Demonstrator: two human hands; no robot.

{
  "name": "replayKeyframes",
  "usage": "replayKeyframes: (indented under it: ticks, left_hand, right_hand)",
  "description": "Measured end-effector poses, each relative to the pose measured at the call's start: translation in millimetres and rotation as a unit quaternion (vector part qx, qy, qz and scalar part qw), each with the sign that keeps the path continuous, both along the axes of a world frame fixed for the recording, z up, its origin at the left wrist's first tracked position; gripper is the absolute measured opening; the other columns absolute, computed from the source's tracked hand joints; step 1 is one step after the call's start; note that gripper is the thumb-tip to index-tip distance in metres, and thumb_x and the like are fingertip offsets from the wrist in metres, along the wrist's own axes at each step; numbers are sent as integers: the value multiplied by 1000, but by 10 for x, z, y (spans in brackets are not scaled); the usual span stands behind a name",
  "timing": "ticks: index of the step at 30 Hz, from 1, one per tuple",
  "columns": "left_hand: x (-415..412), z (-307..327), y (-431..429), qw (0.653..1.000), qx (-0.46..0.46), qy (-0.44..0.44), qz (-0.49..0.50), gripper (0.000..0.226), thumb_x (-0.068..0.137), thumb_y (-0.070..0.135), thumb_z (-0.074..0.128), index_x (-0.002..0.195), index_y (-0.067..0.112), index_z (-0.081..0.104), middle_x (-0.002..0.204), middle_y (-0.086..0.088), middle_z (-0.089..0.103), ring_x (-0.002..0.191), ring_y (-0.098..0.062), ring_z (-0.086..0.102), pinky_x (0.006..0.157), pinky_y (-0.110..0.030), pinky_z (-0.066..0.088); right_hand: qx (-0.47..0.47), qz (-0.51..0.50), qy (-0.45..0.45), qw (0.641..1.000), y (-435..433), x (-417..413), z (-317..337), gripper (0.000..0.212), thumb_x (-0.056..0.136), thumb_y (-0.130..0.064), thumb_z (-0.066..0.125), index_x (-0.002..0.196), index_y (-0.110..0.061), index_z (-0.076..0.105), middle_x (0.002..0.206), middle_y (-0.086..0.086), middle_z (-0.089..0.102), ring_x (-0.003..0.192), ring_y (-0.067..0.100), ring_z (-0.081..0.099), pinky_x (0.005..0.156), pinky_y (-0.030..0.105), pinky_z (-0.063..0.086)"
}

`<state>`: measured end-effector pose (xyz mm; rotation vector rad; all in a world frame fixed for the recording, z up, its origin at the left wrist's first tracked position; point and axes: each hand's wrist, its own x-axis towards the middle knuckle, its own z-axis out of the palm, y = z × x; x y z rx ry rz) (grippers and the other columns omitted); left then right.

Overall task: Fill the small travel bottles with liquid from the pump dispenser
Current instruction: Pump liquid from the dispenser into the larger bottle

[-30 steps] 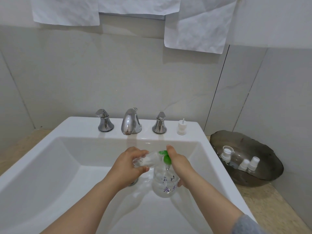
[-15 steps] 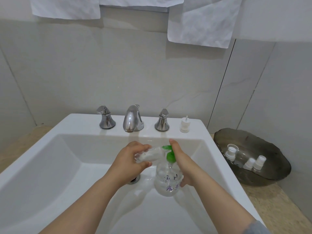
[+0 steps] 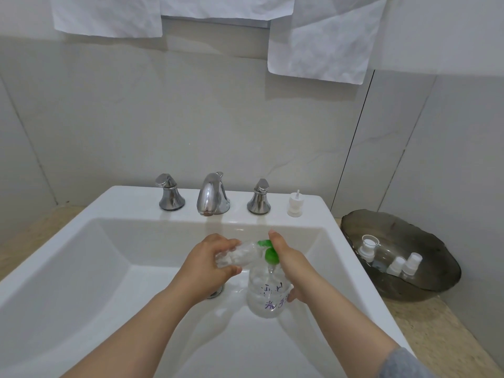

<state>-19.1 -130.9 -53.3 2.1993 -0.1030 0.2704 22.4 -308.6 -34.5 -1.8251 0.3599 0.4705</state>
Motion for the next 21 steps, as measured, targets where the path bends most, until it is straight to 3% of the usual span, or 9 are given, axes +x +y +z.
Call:
replayKeyframes:
  ticks: [5, 11, 15, 18, 21]
  left_hand:
    - [-10, -17, -9, 1000, -5, 14, 0, 47, 73, 13, 78, 117, 27, 64, 104, 10, 55, 101, -10, 56, 93, -26, 45]
    - [-8, -15, -7, 1000, -5, 16, -2, 48, 74, 14, 78, 117, 27, 64, 103, 12, 55, 99, -10, 56, 92, -27, 46]
    - [-11, -5, -3, 1000, -7, 10, -4, 46, 74, 13, 78, 115, 28, 65, 102, 12, 55, 97, -7, 56, 87, -18, 44]
    - [-12, 30, -4, 1000, -12, -9, 0, 44, 74, 13, 77, 112, 30, 65, 101, 13, 55, 94, 0, 55, 76, -3, 37]
    - [-9, 52, -3, 1000, -15, -24, 0, 44, 74, 13, 77, 113, 29, 65, 101, 13, 55, 93, 3, 53, 72, 1, 35]
  right_hand:
    - [-7, 2, -9, 1000, 10, -15, 19, 64, 90, -65, 42, 129, -15, 54, 118, 7, 47, 114, 36, 45, 89, 54, 41]
    - [-19, 7, -31, 999, 9, -19, 12, 55, 93, -63, 38, 115, -16, 56, 113, 5, 53, 94, 28, 44, 81, 44, 42]
    - [-29, 22, -55, 998, -1, -23, -15, 51, 95, -62, 33, 102, -18, 56, 110, 7, 54, 90, 26, 44, 88, 44, 41]
    - [2, 18, -36, 999, -17, -18, -32, 57, 91, -69, 31, 113, -23, 55, 115, 5, 50, 100, 27, 44, 88, 43, 37]
    - [22, 10, 5, 1000, -22, 26, -50, 78, 84, -79, 33, 140, -25, 44, 141, 4, 43, 131, 35, 37, 101, 56, 33]
